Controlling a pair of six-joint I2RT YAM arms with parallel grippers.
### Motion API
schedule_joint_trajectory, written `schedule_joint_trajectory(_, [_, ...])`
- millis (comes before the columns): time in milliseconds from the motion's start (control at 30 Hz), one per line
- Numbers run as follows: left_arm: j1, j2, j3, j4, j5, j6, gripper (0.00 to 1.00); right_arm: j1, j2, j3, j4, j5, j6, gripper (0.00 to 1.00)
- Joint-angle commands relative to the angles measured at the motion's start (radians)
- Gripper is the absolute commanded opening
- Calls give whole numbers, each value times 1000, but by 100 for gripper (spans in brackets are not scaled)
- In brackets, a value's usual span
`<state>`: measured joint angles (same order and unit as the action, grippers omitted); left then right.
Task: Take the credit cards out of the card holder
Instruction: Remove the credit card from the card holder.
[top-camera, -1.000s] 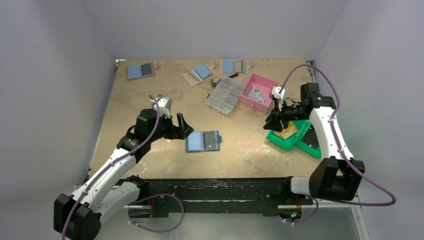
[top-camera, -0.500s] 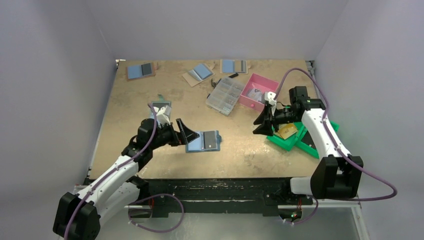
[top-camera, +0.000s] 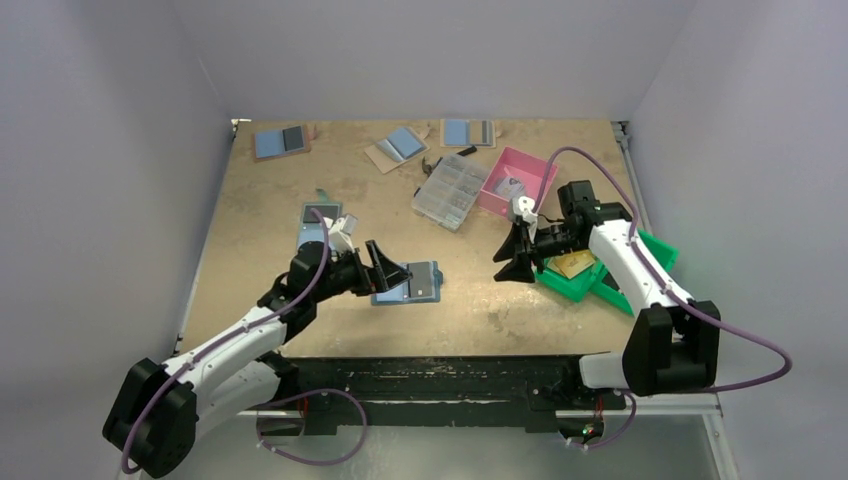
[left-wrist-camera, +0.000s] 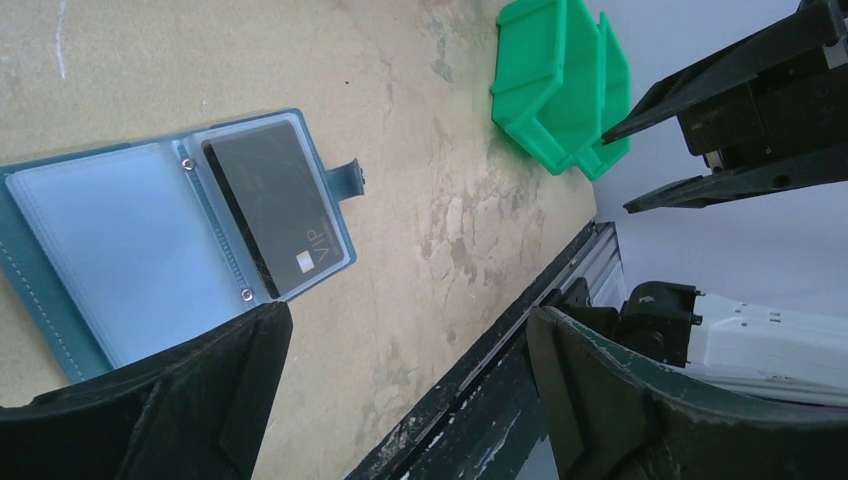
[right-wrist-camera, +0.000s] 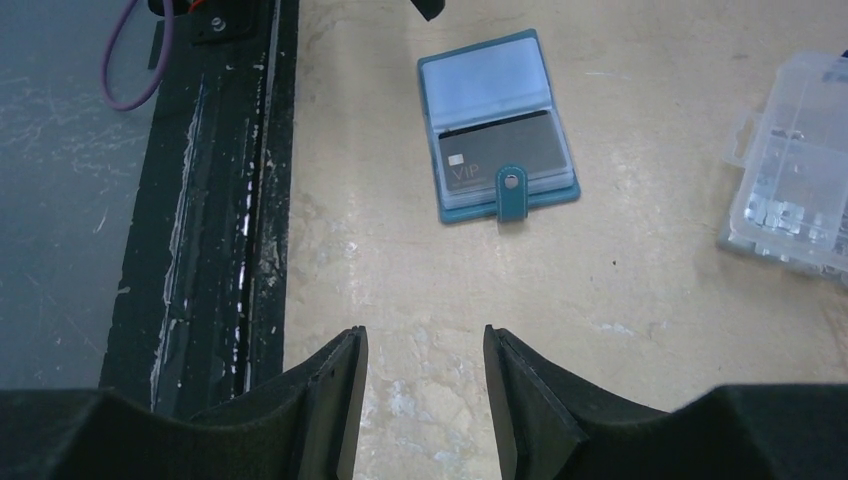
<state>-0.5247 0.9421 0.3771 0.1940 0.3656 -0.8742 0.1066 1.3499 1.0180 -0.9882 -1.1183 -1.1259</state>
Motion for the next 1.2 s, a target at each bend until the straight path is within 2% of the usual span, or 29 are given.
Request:
schedule_joint_trajectory(0, [-31, 21, -7, 105, -40, -23, 95, 25, -5, -10, 57, -16, 16, 54])
schedule_joint_trajectory(400, [-87, 69, -20, 192, -77, -49, 94, 82, 2, -35, 129, 18, 93, 54])
schedule_joint_trajectory(800, [-143, 119, -39, 260, -127, -78, 91, 230, 18, -71, 282, 122, 244, 50])
schedule_joint_trajectory(1000, [-168, 160, -50, 292, -153, -93, 86, 302, 54, -70, 327, 169, 295, 46])
schedule_joint_trajectory(1167, [-170, 166, -54, 237, -227, -94, 79, 366, 90, -51, 371, 219, 369, 38])
